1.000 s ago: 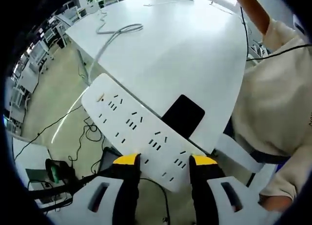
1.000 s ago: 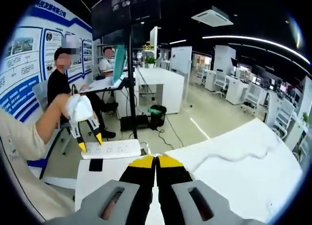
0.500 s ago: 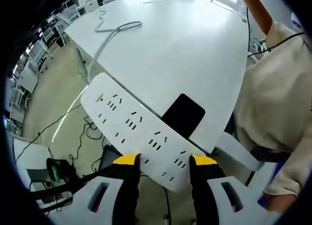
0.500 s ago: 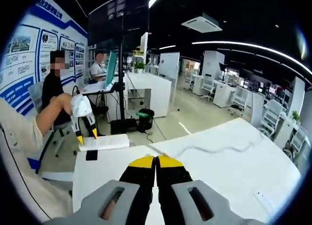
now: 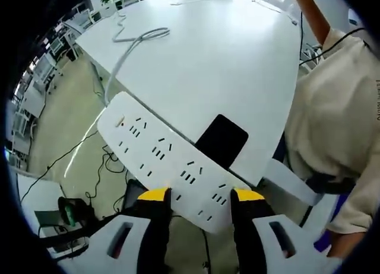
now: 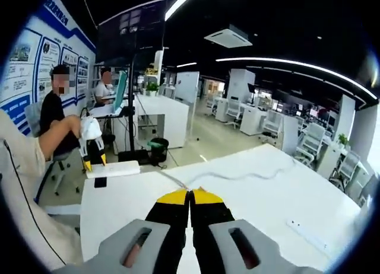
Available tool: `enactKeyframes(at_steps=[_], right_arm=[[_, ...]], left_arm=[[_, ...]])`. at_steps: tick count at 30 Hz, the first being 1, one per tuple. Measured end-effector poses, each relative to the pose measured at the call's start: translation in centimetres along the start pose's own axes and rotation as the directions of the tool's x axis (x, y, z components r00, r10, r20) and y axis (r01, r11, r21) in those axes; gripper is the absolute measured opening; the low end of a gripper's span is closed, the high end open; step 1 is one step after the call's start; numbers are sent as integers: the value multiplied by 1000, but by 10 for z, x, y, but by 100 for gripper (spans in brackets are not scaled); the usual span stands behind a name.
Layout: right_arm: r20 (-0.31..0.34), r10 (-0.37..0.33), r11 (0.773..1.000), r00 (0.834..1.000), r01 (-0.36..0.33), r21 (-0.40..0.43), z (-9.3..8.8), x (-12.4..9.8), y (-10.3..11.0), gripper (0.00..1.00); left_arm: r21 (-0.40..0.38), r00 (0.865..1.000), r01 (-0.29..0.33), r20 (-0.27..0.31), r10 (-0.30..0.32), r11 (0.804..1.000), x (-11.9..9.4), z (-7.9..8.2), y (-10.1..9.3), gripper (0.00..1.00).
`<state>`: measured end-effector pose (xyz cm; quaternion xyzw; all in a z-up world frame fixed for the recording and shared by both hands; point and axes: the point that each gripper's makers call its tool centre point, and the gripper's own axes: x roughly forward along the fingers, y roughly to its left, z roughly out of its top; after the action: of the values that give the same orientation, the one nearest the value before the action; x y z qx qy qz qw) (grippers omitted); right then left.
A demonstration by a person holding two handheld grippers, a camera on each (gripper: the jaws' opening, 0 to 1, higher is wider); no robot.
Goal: Pick up the power strip scattered on the table, fix it on the side mounting bracket of the table, and press the switch
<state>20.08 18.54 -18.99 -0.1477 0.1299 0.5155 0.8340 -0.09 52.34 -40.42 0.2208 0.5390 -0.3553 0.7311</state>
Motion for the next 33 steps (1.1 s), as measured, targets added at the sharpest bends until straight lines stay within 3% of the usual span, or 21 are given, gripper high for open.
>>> enactKeyframes(at_steps=[6, 11, 14, 19, 23, 26, 29, 30, 33], right_arm=[[25, -37, 999, 999, 37, 11, -5, -21, -6, 0], [26, -67, 997, 997, 67, 27, -24, -34, -12, 0], [24, -74, 996, 997, 72, 48, -34, -38, -14, 0], [52, -98, 992, 994, 93, 86, -43, -48, -18, 0], [71, -112, 989, 991, 104, 106, -52, -57, -20, 0], [71, -124, 986, 990, 115, 118, -57, -67, -23, 0], [47, -136, 985, 990, 130, 111, -67, -77, -26, 0], [40, -142, 985, 989, 137, 108, -70, -79, -26, 0], [34, -166, 982, 986, 162, 98, -74, -90, -26, 0]], left_arm=[[15, 1000, -13, -1, 13, 1000, -1, 0, 1, 46], [63, 999, -42, 21, 40, 997, -8, 4, 1, 47], [72, 993, -85, 89, 78, 994, -18, 15, 6, 47], [107, 967, -164, 213, 139, 981, -32, 40, 12, 50], [121, 923, -235, 340, 182, 964, -44, 70, 13, 54], [102, 869, -303, 437, 231, 948, -54, 95, 15, 55], [67, 836, -334, 483, 262, 940, -61, 107, 18, 55], [36, 788, -369, 543, 292, 929, -71, 119, 22, 55], [-7, 716, -382, 630, 301, 924, -83, 136, 19, 57]])
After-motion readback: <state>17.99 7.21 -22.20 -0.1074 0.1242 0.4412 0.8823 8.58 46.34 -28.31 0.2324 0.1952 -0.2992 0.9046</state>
